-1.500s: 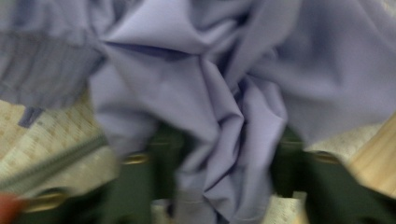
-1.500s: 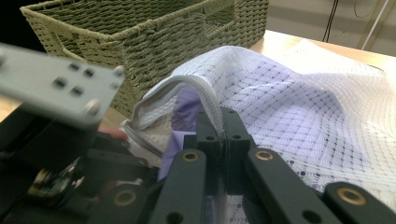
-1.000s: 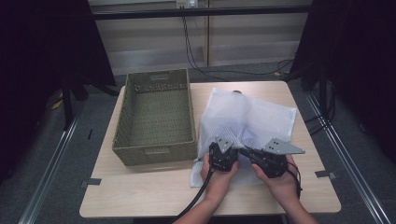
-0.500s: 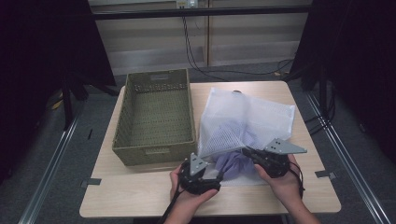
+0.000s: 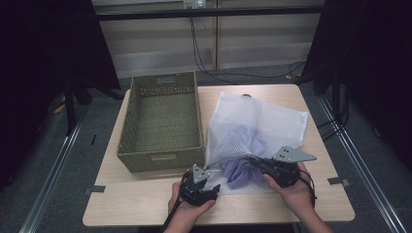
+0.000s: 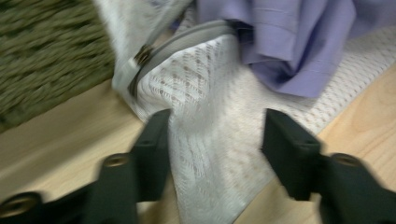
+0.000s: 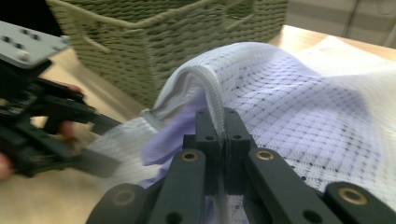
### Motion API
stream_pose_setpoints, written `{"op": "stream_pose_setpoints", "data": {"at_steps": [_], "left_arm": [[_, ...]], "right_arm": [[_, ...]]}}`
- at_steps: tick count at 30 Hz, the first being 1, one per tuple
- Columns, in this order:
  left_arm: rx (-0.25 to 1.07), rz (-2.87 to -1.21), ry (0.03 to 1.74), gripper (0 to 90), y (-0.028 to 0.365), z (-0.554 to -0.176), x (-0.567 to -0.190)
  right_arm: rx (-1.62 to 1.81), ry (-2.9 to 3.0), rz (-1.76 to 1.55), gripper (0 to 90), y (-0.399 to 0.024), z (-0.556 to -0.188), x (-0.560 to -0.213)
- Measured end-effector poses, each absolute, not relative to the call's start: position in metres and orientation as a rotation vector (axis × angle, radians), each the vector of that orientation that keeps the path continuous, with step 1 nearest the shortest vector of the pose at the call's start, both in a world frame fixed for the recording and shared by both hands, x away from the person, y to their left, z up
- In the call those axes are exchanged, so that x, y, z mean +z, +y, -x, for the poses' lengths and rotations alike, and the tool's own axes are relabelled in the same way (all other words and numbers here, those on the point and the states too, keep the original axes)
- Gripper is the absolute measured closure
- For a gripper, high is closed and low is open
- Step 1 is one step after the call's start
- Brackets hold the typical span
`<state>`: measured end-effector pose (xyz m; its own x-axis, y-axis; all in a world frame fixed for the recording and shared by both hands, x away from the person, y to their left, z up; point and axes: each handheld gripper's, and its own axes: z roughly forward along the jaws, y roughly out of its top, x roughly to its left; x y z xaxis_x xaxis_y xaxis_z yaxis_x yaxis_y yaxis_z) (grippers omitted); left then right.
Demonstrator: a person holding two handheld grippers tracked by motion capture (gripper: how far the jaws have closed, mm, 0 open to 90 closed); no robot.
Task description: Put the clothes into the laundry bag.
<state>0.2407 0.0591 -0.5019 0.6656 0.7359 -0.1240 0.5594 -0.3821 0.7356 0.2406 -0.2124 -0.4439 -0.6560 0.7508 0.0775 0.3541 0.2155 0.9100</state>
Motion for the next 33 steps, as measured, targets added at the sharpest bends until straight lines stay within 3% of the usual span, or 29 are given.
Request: {"op": "stream_pose_setpoints", "data": {"at_steps": [3,9,18,33], "left_arm": [[0.282,-2.123,0.967,68.1,0.057,-0.242,-0.502],[0.236,-2.115,0.916,87.4,0.054,-0.245,-0.504],[0.183,-2.135,0.839,89.5,0.059,-0.25,-0.505],[0.061,-2.151,0.761,89.9,0.067,-0.254,-0.505]], "right_arm": [[1.43,2.156,-0.996,88.3,-0.208,-0.239,-0.444],[1.384,2.273,-0.953,88.3,-0.192,-0.241,-0.454],[1.151,2.487,-0.963,88.3,-0.16,-0.255,-0.489],[0.937,2.287,-1.219,88.5,-0.183,-0.307,-0.498]]}}
